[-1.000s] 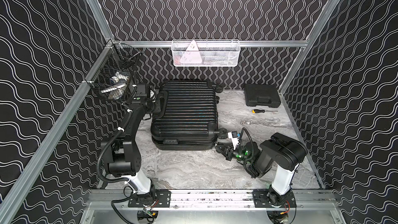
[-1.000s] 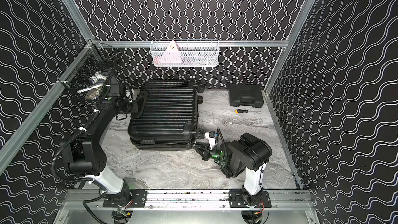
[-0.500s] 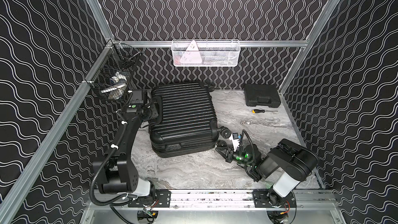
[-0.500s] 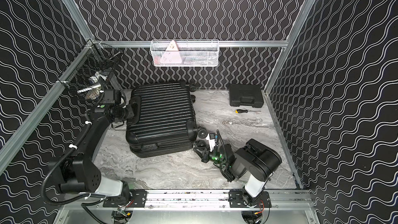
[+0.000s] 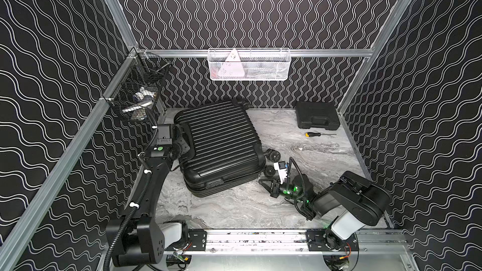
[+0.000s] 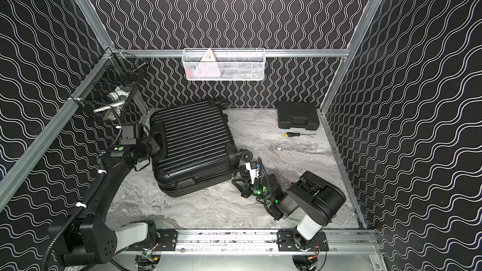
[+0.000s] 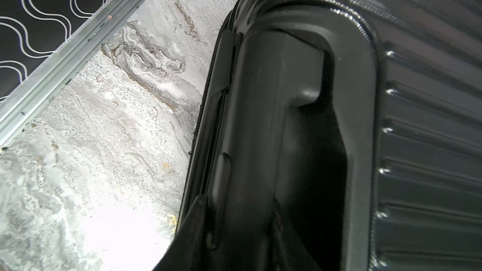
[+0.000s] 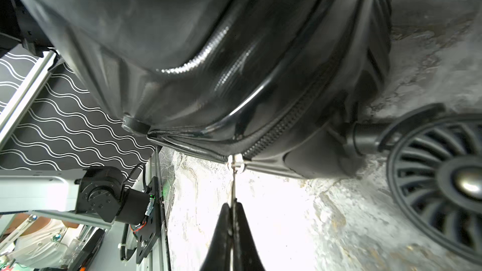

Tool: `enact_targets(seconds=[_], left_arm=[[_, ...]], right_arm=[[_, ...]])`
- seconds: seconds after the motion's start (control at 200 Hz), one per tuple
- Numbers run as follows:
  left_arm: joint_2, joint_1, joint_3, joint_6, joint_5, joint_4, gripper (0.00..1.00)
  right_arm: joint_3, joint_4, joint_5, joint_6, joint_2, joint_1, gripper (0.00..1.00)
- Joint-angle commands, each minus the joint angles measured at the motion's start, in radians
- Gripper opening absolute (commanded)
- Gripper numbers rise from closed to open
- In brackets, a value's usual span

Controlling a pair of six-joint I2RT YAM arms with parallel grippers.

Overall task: Close the suitcase zippers
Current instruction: Zip the zipper on the suitcase.

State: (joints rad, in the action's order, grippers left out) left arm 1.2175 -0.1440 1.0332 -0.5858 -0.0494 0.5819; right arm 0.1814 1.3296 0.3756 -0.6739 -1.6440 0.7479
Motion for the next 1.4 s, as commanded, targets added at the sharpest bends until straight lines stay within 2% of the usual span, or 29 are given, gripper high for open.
enact_targets(seconds=[0.0, 0.135, 0.255, 0.49, 0.751, 0.916, 1.111, 1.261, 1.391], left_arm=[[-0.004, -0.008, 0.000, -0.293, -0.061, -0.212, 0.00], [-0.011, -0.008, -0.007, -0.306, -0.043, -0.227, 0.00], [-0.025, -0.005, -0.006, -0.327, -0.033, -0.225, 0.00], [-0.045, 0.027, 0.022, -0.375, -0.055, -0.153, 0.00], [-0.094, 0.121, 0.013, -0.463, -0.112, -0.048, 0.00], [-0.105, 0.181, -0.009, -0.533, -0.123, -0.004, 0.00], [-0.070, 0.218, 0.085, -0.582, -0.108, 0.120, 0.00], [-0.073, 0.233, 0.080, -0.603, -0.054, 0.107, 0.00], [-0.083, 0.233, 0.069, -0.582, -0.080, 0.107, 0.00]], right_arm=[[0.005, -0.071, 0.086, 0.020, 0.003, 0.026, 0.00], [0.023, -0.118, 0.075, 0.043, 0.024, 0.063, 0.00], [0.053, -0.244, 0.035, 0.099, 0.068, 0.105, 0.00], [0.120, -0.562, -0.105, 0.223, 0.175, 0.148, 0.00], [0.181, -0.822, -0.325, 0.332, 0.244, 0.141, 0.00], [0.188, -0.844, -0.331, 0.384, 0.247, 0.094, 0.00], [0.180, -0.894, -0.376, 0.445, 0.280, 0.057, 0.00], [0.149, -0.802, -0.374, 0.468, 0.266, 0.043, 0.00], [0.178, -0.779, -0.332, 0.463, 0.222, 0.016, 0.00]])
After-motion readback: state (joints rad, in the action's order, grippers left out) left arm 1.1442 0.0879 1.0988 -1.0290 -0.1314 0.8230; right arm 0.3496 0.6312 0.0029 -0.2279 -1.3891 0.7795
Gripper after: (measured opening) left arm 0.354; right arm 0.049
